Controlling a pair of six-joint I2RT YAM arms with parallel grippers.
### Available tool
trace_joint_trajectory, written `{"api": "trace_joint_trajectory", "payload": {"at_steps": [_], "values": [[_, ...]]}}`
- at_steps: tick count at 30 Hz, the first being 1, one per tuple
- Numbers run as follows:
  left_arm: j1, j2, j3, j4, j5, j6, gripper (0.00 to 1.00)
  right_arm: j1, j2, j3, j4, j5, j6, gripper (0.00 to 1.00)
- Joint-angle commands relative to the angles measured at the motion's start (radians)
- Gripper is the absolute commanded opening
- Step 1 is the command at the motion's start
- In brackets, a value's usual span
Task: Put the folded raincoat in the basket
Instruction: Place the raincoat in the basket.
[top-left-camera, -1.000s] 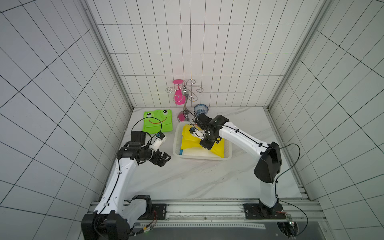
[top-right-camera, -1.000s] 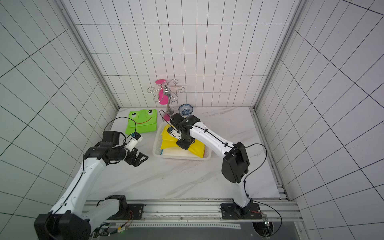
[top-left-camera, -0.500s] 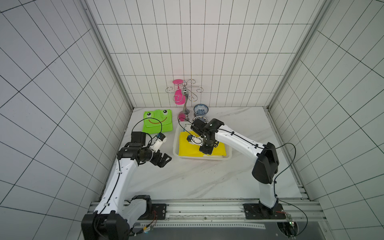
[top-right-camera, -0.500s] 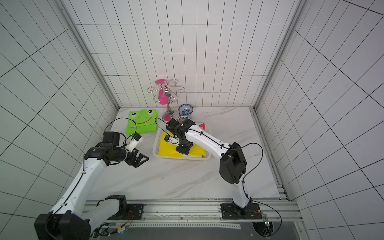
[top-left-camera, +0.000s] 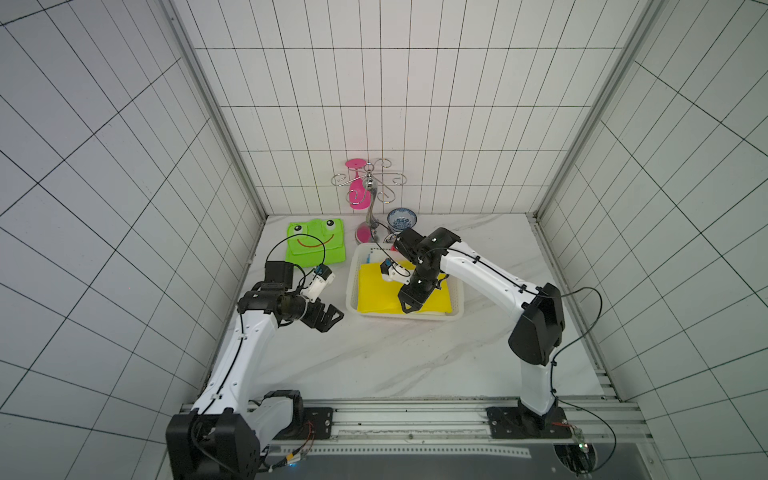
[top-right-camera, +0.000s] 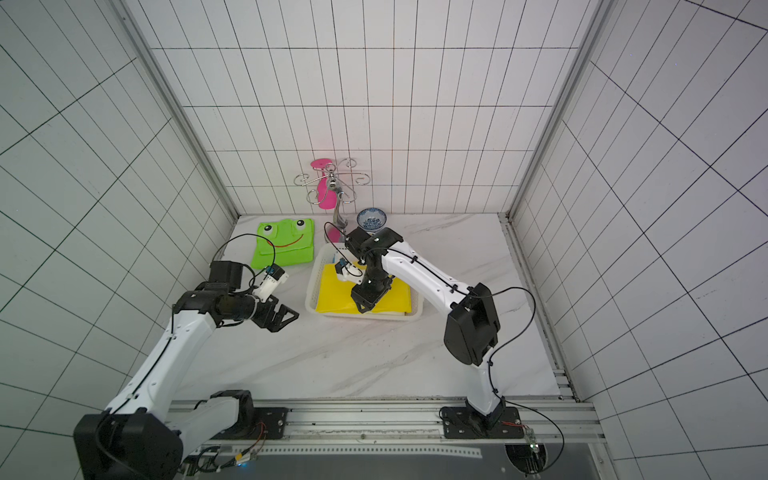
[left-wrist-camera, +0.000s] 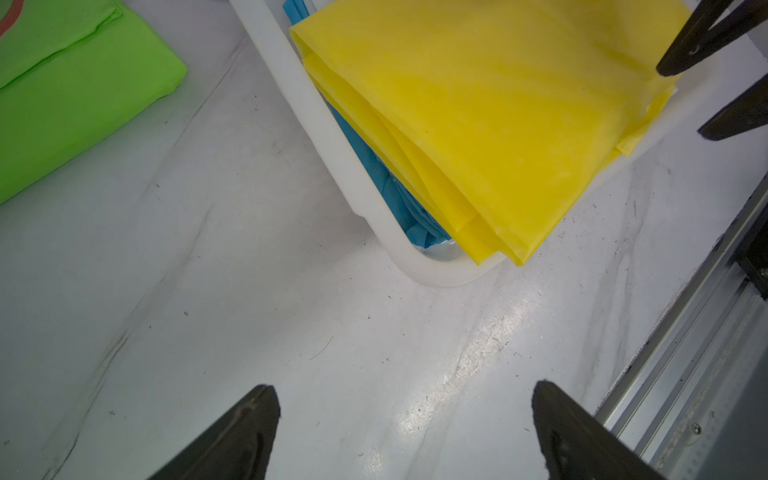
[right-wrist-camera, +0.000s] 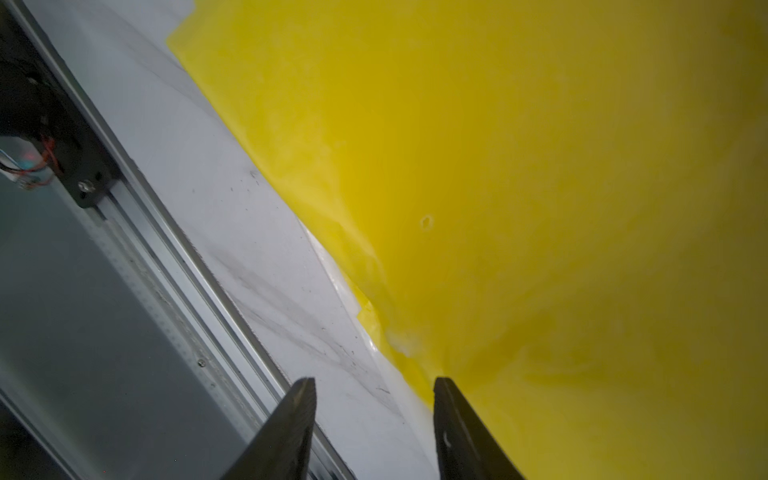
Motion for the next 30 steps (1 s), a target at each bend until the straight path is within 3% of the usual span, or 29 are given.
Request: {"api": "trace_joint_trajectory", "payload": {"at_steps": [1, 4, 9, 16, 21, 24, 27, 30], "values": [[0.005, 0.016, -0.014, 0.07, -0.016, 0.009, 0.97, -0.059, -0.037, -0.042, 0.147, -0.155, 0.171, 0.42], [0.004, 0.028, -0.031, 0.1, -0.051, 0.003, 0.97, -0.088, -0.028, -0.093, 0.296, -0.285, 0.286, 0.24], [0.004, 0.029, -0.051, 0.102, -0.05, 0.011, 0.97, -0.087, -0.003, -0.223, 0.554, -0.456, 0.403, 0.08], [0.003, 0.017, -0.057, 0.096, -0.062, 0.027, 0.97, -0.105, -0.026, -0.446, 0.674, -0.291, 0.363, 0.07], [-0.002, 0.0, -0.049, 0.113, 0.0, 0.032, 0.97, -0.09, -0.105, -0.699, 1.116, -0.172, 0.605, 0.07], [-0.01, -0.007, -0.049, 0.126, 0.02, 0.028, 0.98, -0.068, -0.155, -0.794, 1.271, 0.005, 0.668, 0.08], [-0.012, -0.008, -0.045, 0.121, 0.056, 0.038, 0.98, -0.07, -0.154, -0.821, 1.37, -0.015, 0.68, 0.08], [-0.012, -0.008, -0.031, 0.114, 0.087, 0.051, 0.98, -0.07, -0.145, -0.784, 1.354, -0.037, 0.694, 0.12]]}}
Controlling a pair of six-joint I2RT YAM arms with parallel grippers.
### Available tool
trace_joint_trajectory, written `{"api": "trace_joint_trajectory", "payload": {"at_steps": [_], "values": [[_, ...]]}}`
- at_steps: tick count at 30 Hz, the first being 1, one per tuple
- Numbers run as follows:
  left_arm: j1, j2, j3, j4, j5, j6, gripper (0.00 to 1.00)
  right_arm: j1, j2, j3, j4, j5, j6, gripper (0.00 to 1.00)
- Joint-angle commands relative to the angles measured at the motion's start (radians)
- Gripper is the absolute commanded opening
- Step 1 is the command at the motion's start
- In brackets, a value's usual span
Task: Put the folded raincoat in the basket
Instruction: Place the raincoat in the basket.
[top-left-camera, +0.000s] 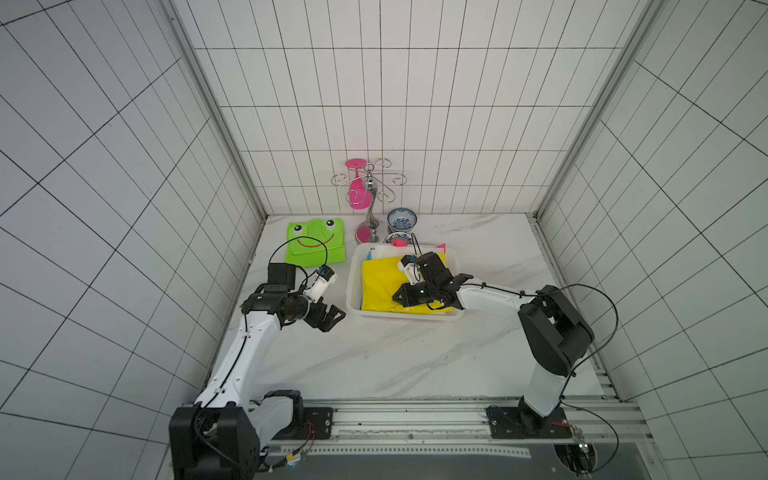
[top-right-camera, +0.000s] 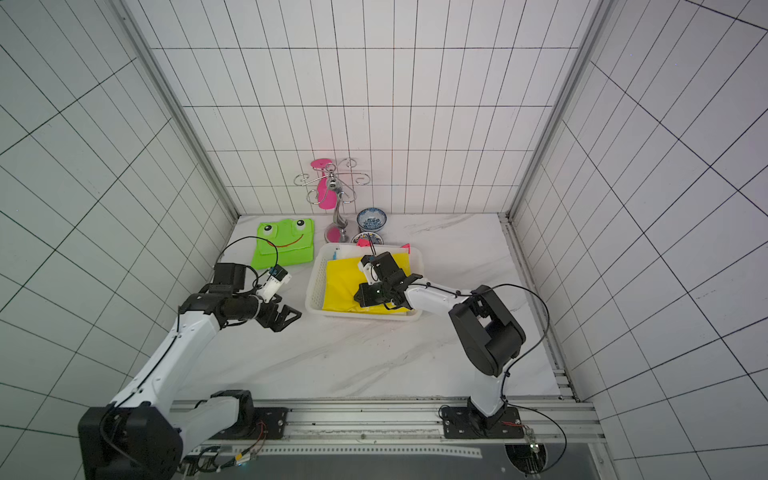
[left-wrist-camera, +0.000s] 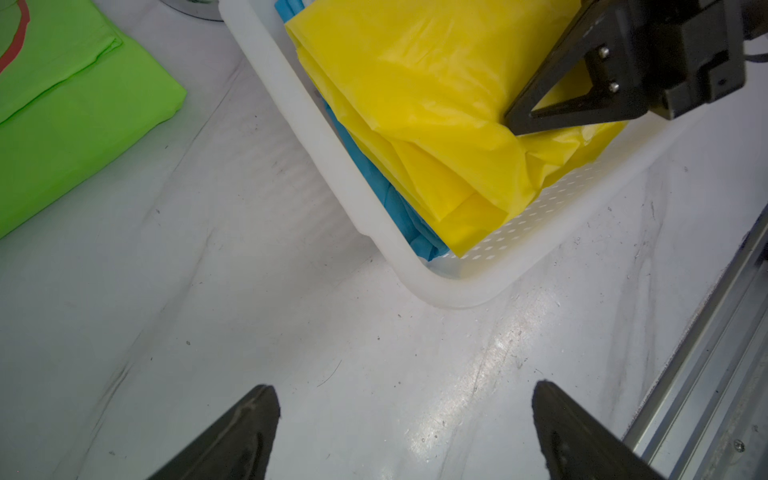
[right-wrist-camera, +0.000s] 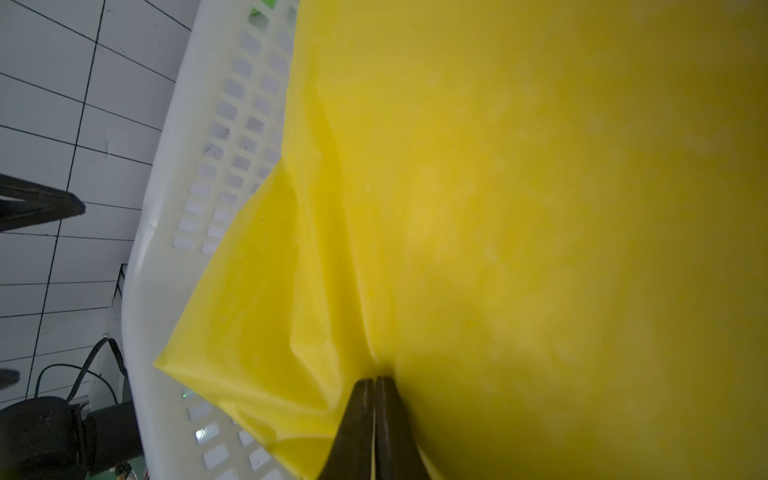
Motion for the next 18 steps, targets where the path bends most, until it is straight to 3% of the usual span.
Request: {"api": "trace_joint_trajectory", "payload": {"at_steps": [1, 6, 12, 18], "values": [[-0.005, -0.012, 0.032, 0.019, 0.069, 0.021, 0.98, -0.003, 0.007, 0.003, 0.106, 0.049, 0.074, 0.13], [-0.007, 0.012, 0.061, 0.046, 0.124, -0.018, 0.98, -0.001, -0.007, -0.011, 0.222, -0.011, 0.19, 0.16], [-0.009, 0.055, 0.08, 0.073, 0.128, -0.033, 0.98, 0.005, -0.031, 0.093, 0.028, -0.153, 0.083, 0.23], [-0.036, 0.111, 0.084, 0.193, 0.065, -0.139, 0.98, 0.039, 0.077, 0.138, 0.019, -0.22, 0.052, 0.23]]}}
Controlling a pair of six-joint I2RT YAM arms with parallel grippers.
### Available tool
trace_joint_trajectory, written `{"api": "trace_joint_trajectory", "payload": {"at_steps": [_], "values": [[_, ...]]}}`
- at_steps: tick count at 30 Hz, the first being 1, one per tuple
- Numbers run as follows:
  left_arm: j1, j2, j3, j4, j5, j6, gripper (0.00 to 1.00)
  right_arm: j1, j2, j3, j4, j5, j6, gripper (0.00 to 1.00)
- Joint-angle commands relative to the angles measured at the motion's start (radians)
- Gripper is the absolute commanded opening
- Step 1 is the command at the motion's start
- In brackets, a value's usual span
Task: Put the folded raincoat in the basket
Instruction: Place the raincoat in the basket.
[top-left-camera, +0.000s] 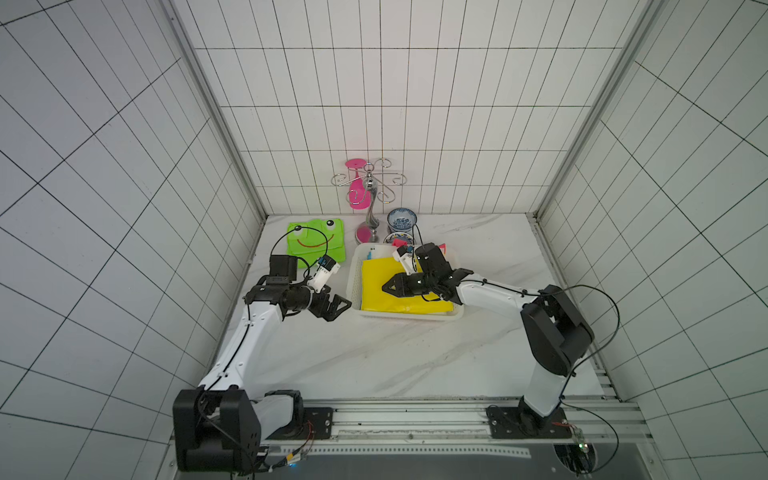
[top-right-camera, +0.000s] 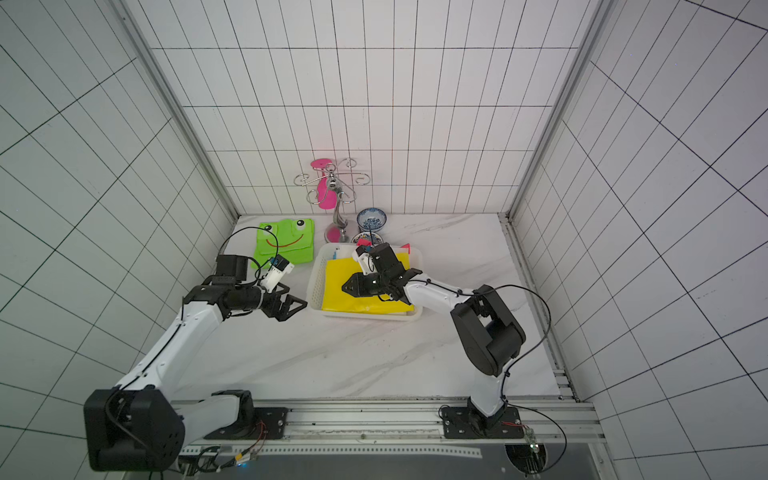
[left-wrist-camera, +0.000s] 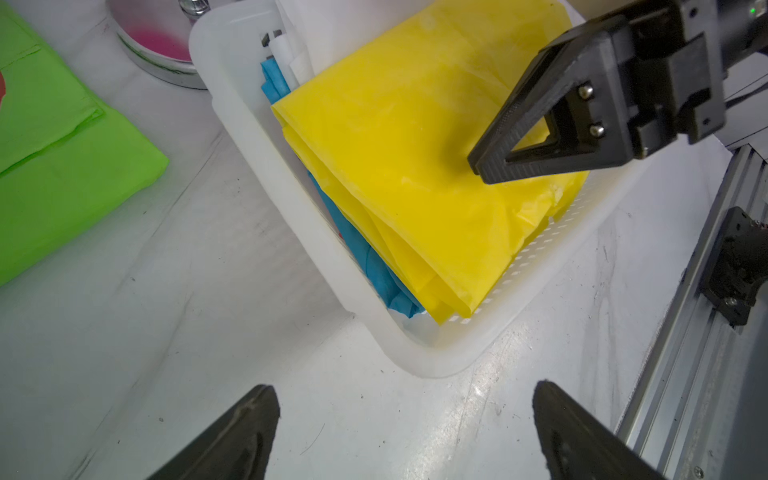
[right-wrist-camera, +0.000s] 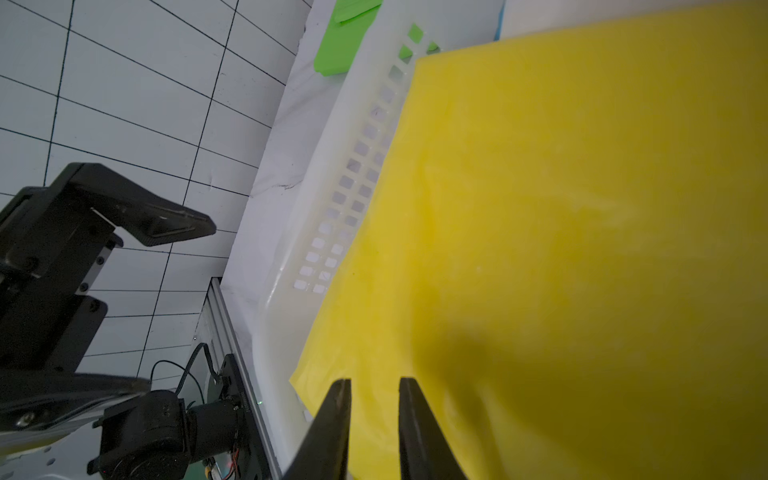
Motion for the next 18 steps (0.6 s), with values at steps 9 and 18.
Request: {"api": "trace_joint_trajectory", "payload": {"at_steps": [9, 18], "values": [[-0.039, 0.144, 0.138, 0.034, -0.193, -0.233, 0.97, 0.04, 0.111, 0.046, -0.02, 0.015, 0.009, 0.21], [-0.124, 0.205, 0.187, 0.072, -0.29, -0.282, 0.97, -0.06, -0.191, -0.033, -0.124, 0.256, 0.003, 0.35]]}}
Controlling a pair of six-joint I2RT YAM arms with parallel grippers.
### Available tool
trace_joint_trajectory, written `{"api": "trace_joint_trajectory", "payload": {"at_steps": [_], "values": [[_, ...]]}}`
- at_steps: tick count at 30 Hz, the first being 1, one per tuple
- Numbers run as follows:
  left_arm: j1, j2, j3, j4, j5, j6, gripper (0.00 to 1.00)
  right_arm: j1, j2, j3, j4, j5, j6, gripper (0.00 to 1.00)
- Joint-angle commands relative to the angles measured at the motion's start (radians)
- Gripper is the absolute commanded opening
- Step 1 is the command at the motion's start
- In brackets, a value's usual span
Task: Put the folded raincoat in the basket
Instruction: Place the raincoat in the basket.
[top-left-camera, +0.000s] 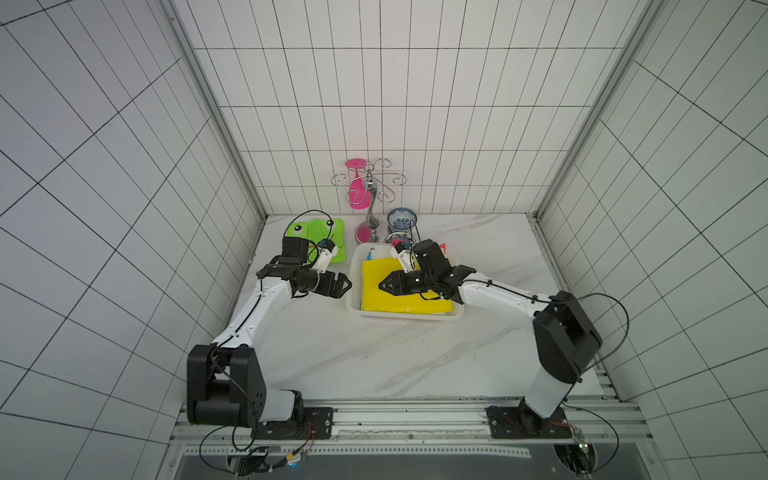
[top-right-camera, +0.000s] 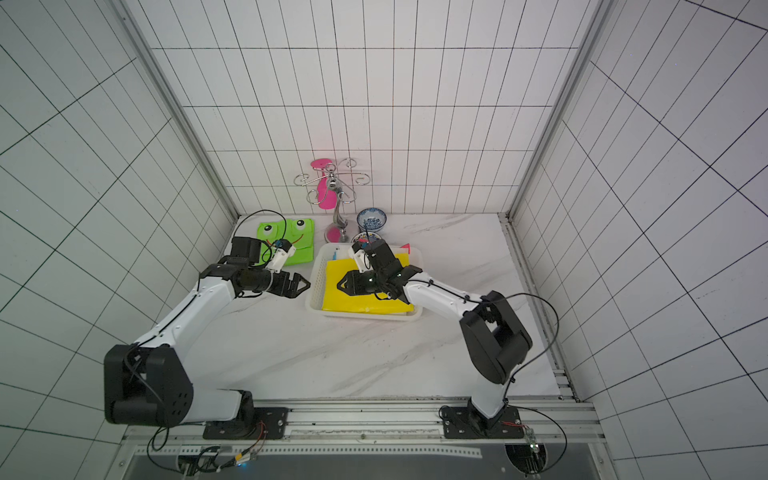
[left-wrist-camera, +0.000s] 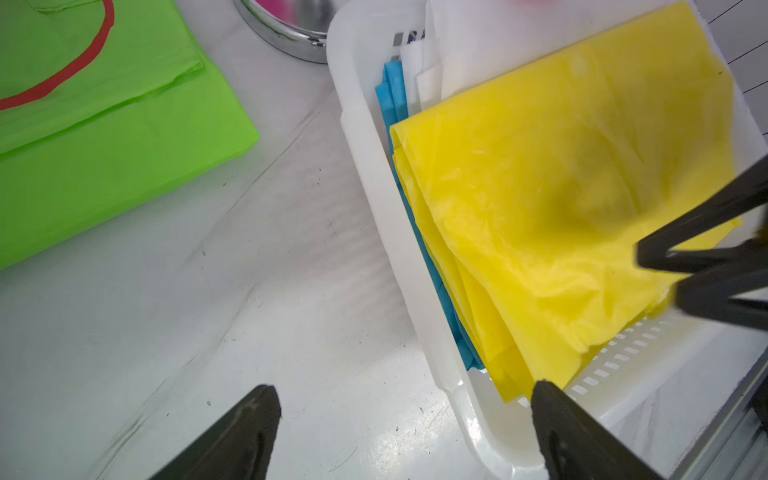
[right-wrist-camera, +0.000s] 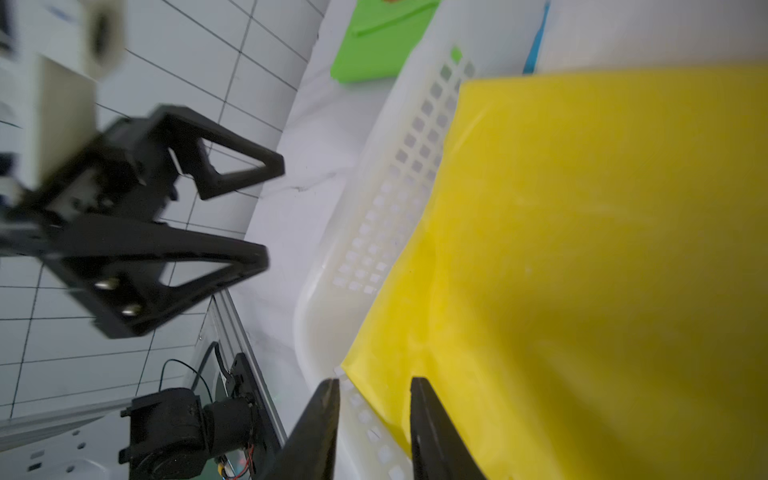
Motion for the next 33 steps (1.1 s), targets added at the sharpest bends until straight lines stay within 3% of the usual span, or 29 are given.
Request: {"api": "trace_joint_trajectory", "payload": {"at_steps": [1, 3, 7, 9, 12, 16, 20, 27, 33], "values": [[-0.078, 0.016, 0.03, 0.067, -0.093, -0.027, 0.97, -0.067, -0.046, -0.057, -0.019, 0.192, -0.016, 0.33], [-0.139, 0.03, 0.032, 0.116, -0.157, -0.032, 0.97, -0.061, -0.037, -0.06, 0.031, 0.301, -0.026, 0.32], [-0.261, 0.092, 0.039, 0.233, -0.343, -0.034, 0.97, -0.083, -0.004, -0.166, 0.323, 0.395, 0.071, 0.26], [-0.292, 0.122, 0.048, 0.255, -0.434, -0.034, 0.97, -0.09, 0.027, -0.158, 0.312, 0.423, 0.043, 0.27], [-0.285, 0.138, 0.052, 0.264, -0.455, -0.054, 0.97, -0.097, 0.052, -0.218, 0.355, 0.462, 0.039, 0.27], [-0.277, 0.146, 0.034, 0.274, -0.446, -0.057, 0.97, -0.125, 0.061, -0.354, 0.48, 0.527, 0.146, 0.25], [-0.292, 0.163, 0.013, 0.29, -0.477, -0.031, 0.97, -0.136, 0.059, -0.414, 0.482, 0.572, 0.208, 0.24], [-0.293, 0.196, 0.02, 0.302, -0.517, 0.002, 0.97, -0.133, -0.005, -0.466, 0.484, 0.56, 0.247, 0.27], [-0.274, 0.178, 0.029, 0.275, -0.491, 0.031, 0.97, -0.131, -0.122, -0.436, 0.358, 0.463, 0.199, 0.33]]}}
